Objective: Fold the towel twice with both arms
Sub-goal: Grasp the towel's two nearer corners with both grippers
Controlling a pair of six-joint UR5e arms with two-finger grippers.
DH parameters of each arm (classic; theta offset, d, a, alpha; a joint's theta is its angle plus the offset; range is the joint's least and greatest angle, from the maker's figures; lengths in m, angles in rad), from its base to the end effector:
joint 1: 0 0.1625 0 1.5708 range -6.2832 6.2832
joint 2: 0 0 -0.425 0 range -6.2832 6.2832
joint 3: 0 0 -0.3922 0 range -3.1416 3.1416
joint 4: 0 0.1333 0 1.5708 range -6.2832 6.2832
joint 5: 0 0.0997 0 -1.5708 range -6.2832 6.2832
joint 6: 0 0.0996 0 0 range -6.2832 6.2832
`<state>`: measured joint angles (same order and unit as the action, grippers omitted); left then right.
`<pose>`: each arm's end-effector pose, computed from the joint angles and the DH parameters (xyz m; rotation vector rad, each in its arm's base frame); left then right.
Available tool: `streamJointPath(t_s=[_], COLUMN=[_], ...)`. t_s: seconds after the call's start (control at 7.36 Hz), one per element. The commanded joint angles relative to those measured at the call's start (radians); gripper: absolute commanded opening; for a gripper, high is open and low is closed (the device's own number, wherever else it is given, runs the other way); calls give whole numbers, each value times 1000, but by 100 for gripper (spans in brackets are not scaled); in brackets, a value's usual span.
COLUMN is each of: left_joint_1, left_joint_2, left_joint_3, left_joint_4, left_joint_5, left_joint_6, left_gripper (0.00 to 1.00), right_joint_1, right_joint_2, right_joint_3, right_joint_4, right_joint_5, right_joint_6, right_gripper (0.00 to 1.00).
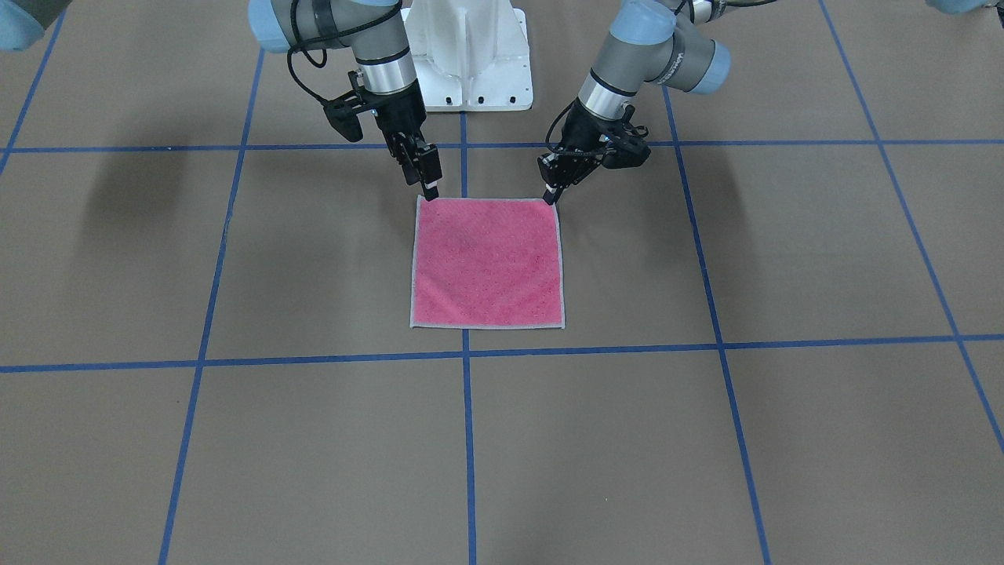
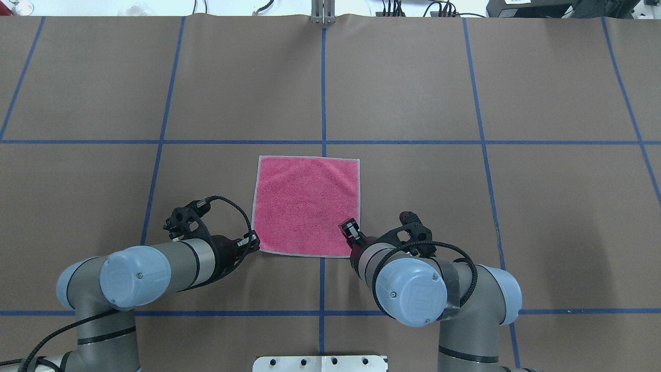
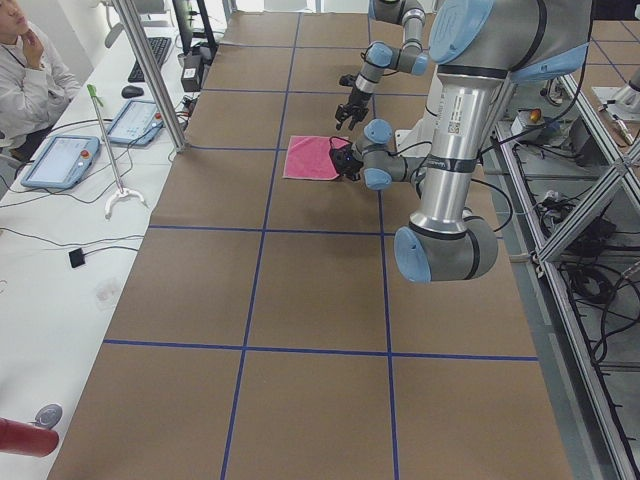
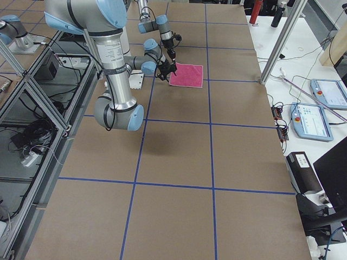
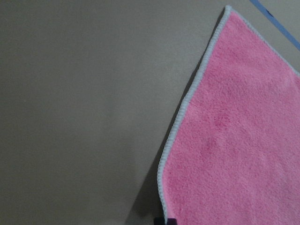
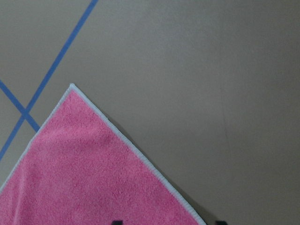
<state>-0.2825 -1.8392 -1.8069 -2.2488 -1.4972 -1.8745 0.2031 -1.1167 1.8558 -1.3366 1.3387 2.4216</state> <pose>0.5233 -0.2983 0.3280 0.0531 1.2006 -0.5587 -0.5684 -0.2765 0.2523 -0.1118 -1.0408 1.0746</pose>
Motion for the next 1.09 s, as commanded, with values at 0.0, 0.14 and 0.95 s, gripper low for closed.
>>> streamJointPath(t_s=[0.0,0.14,0.95], left_joint_1=[-1,0,-1], left_joint_2=[0,0,0], left_joint_3=[0,0,-2], left_joint_4=[0,0,0], left_joint_5=[0,0,0], left_joint_6=[0,0,0], left_gripper=[0,0,0], right_joint_1=[-11,-13,-16], right_joint_2=[2,-2,1], right_joint_3=[-17,-23,-53], right_joint_4=[-7,-7,-7], right_joint_5=[-10,-12,-24], right_joint_6=[8,-2,-62], right_gripper=[64,64,63])
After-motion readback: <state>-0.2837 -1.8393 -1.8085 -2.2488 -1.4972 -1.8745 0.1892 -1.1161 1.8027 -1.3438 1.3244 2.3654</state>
